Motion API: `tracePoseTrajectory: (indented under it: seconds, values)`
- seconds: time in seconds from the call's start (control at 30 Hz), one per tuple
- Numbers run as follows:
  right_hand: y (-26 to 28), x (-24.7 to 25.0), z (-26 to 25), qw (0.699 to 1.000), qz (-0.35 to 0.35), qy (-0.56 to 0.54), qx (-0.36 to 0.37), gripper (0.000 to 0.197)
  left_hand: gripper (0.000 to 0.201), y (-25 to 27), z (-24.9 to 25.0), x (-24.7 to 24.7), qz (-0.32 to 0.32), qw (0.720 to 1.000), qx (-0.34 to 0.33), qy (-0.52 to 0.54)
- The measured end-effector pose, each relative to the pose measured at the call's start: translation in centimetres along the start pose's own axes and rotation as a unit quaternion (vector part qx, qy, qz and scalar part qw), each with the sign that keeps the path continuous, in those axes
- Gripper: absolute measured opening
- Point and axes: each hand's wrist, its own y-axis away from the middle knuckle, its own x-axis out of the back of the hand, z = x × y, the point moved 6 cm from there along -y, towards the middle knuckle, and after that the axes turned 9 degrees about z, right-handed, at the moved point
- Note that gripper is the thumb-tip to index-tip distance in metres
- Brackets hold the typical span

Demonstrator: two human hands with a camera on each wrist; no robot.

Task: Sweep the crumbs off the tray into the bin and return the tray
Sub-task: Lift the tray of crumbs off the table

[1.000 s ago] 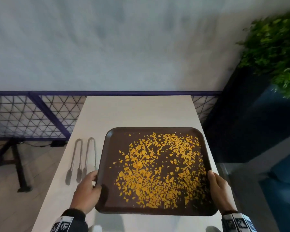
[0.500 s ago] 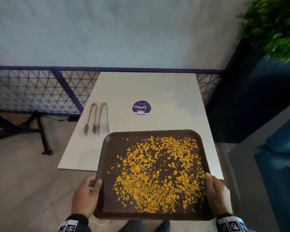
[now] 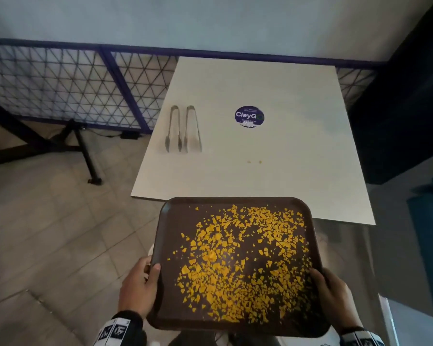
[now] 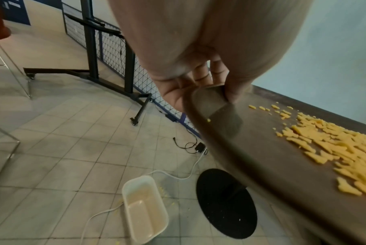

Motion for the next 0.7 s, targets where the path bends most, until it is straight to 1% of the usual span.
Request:
tracePoseTrajectory:
  seconds: [0.1, 0.2, 0.37, 0.5, 0.7]
  values:
    - [2.5, -3.7, 2.4, 0.999, -0.019, -0.012, -0.044, 0.013, 0.010, -0.3, -4.1, 1.1, -0.023, 1.000, 0.003, -0.003]
    - [4.3, -6.8, 5.1, 0.994, -0.028, -0.029, -0.096, 0.016, 0.008, -0.6, -7.2, 1.6, -0.035, 0.999, -0.005, -0.018]
    - [6.0, -10.4, 9.4, 0.979, -0.009, -0.062, -0.196, 0.018, 0.013, -0.7, -11.0, 0.6, -0.054, 0.998, 0.020, -0.036]
    - [5.2, -13.5, 12.2, 0.962, 0.004, -0.070, -0.262, 0.020, 0.030, -1.8, -13.5, -2.3, -0.058, 0.996, 0.041, -0.059]
    - [0.3, -19.0, 17.2, 0.953, 0.036, -0.073, -0.290, 0.030, 0.029, -6.5, -17.1, -9.6, -0.026, 0.997, 0.033, -0.072]
